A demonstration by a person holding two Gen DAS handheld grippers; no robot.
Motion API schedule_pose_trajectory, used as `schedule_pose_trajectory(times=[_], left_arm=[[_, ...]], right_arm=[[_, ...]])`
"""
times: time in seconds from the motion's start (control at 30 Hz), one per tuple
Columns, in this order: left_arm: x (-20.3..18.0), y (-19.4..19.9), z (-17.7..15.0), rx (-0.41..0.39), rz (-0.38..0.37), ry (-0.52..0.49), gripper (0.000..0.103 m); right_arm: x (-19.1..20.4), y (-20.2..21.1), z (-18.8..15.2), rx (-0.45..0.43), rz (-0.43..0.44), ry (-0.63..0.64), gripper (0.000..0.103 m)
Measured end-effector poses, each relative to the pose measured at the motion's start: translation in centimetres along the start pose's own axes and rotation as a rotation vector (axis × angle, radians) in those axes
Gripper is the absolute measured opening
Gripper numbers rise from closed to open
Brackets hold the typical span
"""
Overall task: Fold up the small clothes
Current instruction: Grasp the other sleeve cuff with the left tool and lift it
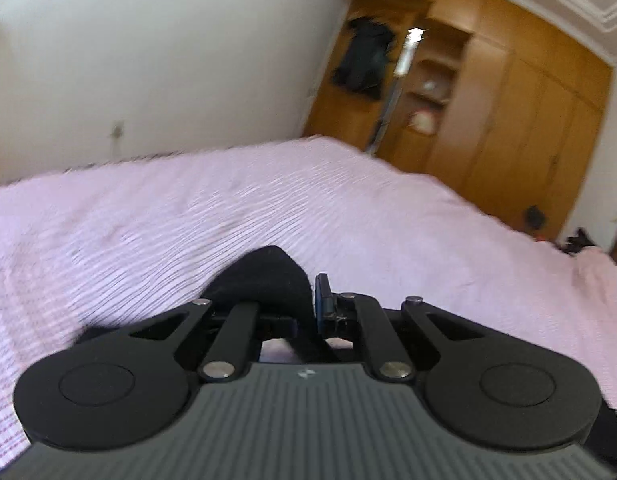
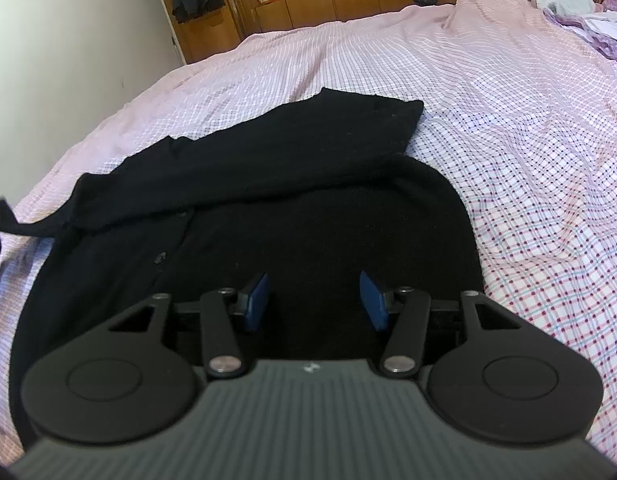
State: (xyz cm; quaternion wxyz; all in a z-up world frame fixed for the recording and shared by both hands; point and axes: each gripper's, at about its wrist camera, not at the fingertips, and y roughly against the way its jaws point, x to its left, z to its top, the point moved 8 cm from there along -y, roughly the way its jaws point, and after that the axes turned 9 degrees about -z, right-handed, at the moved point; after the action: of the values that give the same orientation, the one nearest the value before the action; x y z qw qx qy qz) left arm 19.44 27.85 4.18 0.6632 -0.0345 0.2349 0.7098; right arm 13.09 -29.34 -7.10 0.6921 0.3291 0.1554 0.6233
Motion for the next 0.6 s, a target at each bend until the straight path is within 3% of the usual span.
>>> schedule_pose_trajectory(times=[0.3, 0.43, 0.6], left_arm=[[-11.9, 1.5, 2.5, -0.031, -0.267, -0.084, 0.009], [-17.4, 0.6, 1.1, 0.031, -0.363, -0.120, 0.009], [-23.2, -1.6, -3.2, 0.148, -0.422, -0.168, 0.009]], right_arm=[[-0.5, 0.5, 0.0, -0.005, 0.027, -0.019, 0.053], [-0.8, 0.6, -0.1, -0.009, 0.041, -0.034, 0.053], [-1.2, 0.8, -0.3, -0.014, 0.060, -0.053, 0.052]])
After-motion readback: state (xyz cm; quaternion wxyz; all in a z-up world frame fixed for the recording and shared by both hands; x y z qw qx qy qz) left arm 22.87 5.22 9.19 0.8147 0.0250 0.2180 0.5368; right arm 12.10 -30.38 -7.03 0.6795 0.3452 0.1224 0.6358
